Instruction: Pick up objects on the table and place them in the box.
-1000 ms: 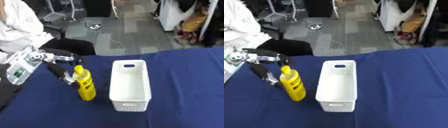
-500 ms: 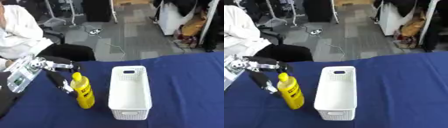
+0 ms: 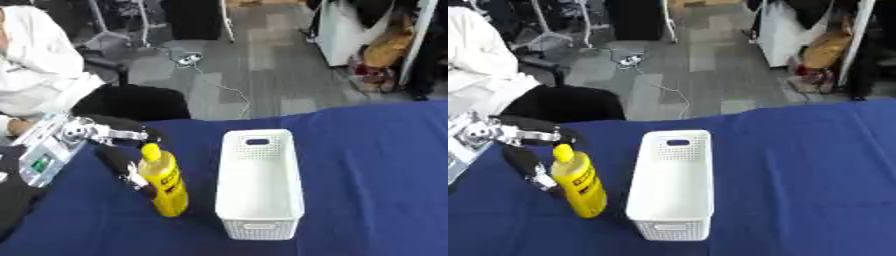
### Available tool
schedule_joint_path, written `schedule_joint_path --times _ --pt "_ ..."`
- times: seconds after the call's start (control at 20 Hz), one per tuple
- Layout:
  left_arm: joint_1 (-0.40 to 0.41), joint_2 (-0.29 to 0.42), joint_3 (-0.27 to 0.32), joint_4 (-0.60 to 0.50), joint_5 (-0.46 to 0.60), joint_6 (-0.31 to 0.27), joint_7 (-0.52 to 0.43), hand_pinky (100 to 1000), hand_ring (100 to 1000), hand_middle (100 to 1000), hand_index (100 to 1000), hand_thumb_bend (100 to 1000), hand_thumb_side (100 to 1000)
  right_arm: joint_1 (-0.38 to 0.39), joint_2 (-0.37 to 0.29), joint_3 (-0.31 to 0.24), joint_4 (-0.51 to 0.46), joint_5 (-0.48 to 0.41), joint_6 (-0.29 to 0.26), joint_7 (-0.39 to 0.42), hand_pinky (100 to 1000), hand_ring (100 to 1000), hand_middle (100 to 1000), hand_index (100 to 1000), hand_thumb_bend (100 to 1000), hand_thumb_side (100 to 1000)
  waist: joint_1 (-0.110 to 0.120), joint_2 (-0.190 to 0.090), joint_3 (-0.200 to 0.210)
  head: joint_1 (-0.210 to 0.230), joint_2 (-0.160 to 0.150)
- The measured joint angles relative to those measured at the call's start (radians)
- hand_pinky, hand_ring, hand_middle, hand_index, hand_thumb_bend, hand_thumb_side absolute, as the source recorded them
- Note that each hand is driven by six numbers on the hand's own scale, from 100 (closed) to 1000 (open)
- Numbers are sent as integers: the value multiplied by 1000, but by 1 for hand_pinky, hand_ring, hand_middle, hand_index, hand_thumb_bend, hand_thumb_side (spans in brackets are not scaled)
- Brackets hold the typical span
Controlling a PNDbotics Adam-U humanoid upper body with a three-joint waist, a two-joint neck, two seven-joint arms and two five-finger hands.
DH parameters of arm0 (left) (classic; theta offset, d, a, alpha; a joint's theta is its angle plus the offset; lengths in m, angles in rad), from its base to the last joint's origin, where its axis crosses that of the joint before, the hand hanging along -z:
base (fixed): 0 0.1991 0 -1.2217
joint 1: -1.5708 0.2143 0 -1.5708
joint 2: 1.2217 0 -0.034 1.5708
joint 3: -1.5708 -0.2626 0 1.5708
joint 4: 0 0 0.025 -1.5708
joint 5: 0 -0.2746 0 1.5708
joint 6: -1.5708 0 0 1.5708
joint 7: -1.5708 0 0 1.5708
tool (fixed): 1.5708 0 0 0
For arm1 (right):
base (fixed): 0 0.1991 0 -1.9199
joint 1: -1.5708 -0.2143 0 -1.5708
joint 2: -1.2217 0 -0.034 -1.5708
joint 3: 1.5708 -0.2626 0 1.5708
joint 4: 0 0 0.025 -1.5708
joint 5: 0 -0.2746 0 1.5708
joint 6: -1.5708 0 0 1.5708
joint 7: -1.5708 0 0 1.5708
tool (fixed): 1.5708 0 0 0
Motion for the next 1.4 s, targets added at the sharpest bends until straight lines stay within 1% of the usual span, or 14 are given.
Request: schedule_joint_path --times 0.15,0.6,0.65,0.9,1.0,1.25,1.4 --pt "0 0 1 2 -5 1 0 836 891 1000 1000 864 642 -5 0 0 0 -1 0 0 299 369 478 666 100 948 2 1 -6 0 -7" --pt "1 0 1 16 -37 11 -10 845 899 1000 1000 865 645 -15 9 0 0 -8 0 4 299 370 478 666 100 948 6 7 -20 3 -9" --pt "1 0 1 18 -41 12 -12 846 899 1000 1000 868 644 -16 10 0 0 -9 0 4 299 370 478 666 100 948 6 7 -22 5 -13" --pt "0 0 1 25 -70 18 -21 842 922 1000 1000 870 640 -24 17 0 0 -11 2 6 299 370 478 667 100 948 9 13 -28 8 -20" --pt "0 0 1 26 -76 18 -23 841 924 1000 1000 869 643 -26 18 0 0 -13 2 7 299 370 478 667 100 948 9 17 -30 9 -29" --pt "0 0 1 34 -88 17 -27 840 923 1000 1000 867 643 -33 21 0 0 -17 2 10 299 371 479 668 100 948 9 26 -35 16 -77" --pt "0 0 1 37 -93 16 -29 838 920 1000 1000 862 644 -33 26 0 0 -17 2 10 300 371 479 669 100 947 9 28 -39 17 -86"
